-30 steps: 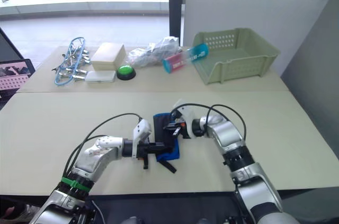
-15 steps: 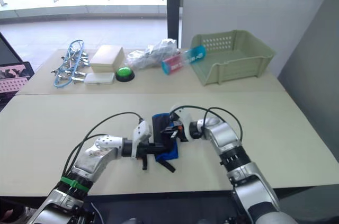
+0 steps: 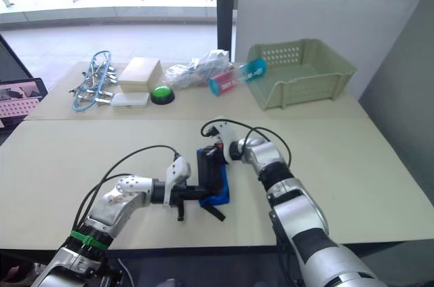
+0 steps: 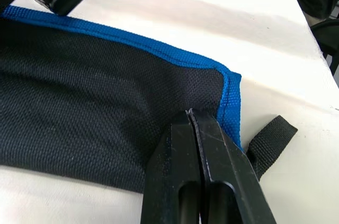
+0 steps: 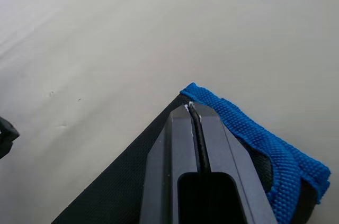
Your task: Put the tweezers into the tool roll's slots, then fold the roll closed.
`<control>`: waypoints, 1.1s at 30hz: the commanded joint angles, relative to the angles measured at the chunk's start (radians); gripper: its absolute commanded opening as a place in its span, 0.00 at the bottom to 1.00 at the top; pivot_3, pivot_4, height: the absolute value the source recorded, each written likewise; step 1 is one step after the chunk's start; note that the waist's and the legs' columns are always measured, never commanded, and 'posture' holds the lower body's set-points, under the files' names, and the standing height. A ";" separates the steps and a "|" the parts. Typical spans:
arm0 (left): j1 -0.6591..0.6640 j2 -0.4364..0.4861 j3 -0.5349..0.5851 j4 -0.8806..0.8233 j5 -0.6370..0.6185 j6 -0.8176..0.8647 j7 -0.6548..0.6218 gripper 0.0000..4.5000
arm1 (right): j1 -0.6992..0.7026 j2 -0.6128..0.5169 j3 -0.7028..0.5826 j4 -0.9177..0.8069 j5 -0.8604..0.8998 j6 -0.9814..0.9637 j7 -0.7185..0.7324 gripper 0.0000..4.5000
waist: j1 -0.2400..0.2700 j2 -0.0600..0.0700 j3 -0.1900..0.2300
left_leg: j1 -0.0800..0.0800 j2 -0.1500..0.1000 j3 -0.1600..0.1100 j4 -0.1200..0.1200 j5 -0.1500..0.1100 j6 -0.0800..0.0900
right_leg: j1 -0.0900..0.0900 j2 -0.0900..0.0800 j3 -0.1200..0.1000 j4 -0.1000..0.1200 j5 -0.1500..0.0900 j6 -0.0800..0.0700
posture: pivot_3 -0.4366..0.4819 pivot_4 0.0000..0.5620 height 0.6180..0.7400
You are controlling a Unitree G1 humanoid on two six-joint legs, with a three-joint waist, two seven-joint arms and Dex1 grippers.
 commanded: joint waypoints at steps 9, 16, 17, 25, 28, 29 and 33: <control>0.089 0.045 0.147 -0.131 -0.093 0.117 0.057 0.01 | 0.202 -0.108 -0.166 -0.520 0.180 0.106 0.133 0.00 | -0.004 0.004 0.003 | -0.008 0.000 0.000 0.000 0.000 0.000 | -0.008 0.000 0.000 0.000 0.000 0.000 | 0.48 0.27 0.85; 0.203 0.098 0.412 -0.313 -0.266 0.188 0.125 0.01 | 0.438 -0.263 -0.297 -0.970 0.317 0.316 0.056 0.00 | 0.001 0.004 0.004 | -0.016 0.000 0.000 0.000 0.000 0.000 | -0.016 0.000 0.000 0.000 0.000 0.000 | 0.48 0.27 0.85; 0.226 0.115 0.466 -0.333 -0.293 0.197 0.134 0.01 | 0.482 -0.291 -0.328 -1.023 0.333 0.333 0.044 0.00 | 0.003 0.003 0.005 | -0.016 0.000 0.000 0.000 0.000 0.000 | -0.016 0.000 0.000 0.000 0.000 0.000 | 0.48 0.27 0.85; 0.483 0.318 0.788 -0.315 -0.333 0.160 0.064 0.33 | 0.821 -0.479 -0.557 -1.251 0.353 0.307 -0.025 0.18 | 0.010 0.003 0.008 | -0.016 0.000 0.000 -0.001 0.000 0.000 | -0.017 0.000 0.000 -0.001 0.000 0.000 | 0.48 0.27 0.85; 0.573 0.347 0.855 -0.255 -0.324 0.106 0.021 0.55 | 0.951 -0.516 -0.621 -1.220 0.313 0.202 0.007 0.40 | 0.018 0.001 0.009 | -0.016 0.000 0.000 -0.001 -0.001 0.001 | -0.017 0.000 0.000 -0.002 0.000 0.000 | 0.48 0.27 0.85; 0.601 0.356 0.880 -0.223 -0.318 0.083 0.003 0.63 | 1.002 -0.527 -0.653 -1.185 0.300 0.152 0.028 0.48 | 0.021 0.001 0.009 | -0.017 0.000 0.001 -0.001 -0.001 0.001 | -0.017 0.000 0.000 -0.003 0.000 0.000 | 0.48 0.27 0.85; 0.646 0.373 0.916 -0.150 -0.299 0.023 -0.034 0.91 | 1.101 -0.562 -0.714 -1.086 0.293 0.029 0.086 0.77 | 0.024 -0.001 0.010 | -0.016 0.000 0.001 0.000 -0.001 0.001 | -0.017 0.000 0.000 -0.006 0.000 0.000 | 0.48 0.27 0.85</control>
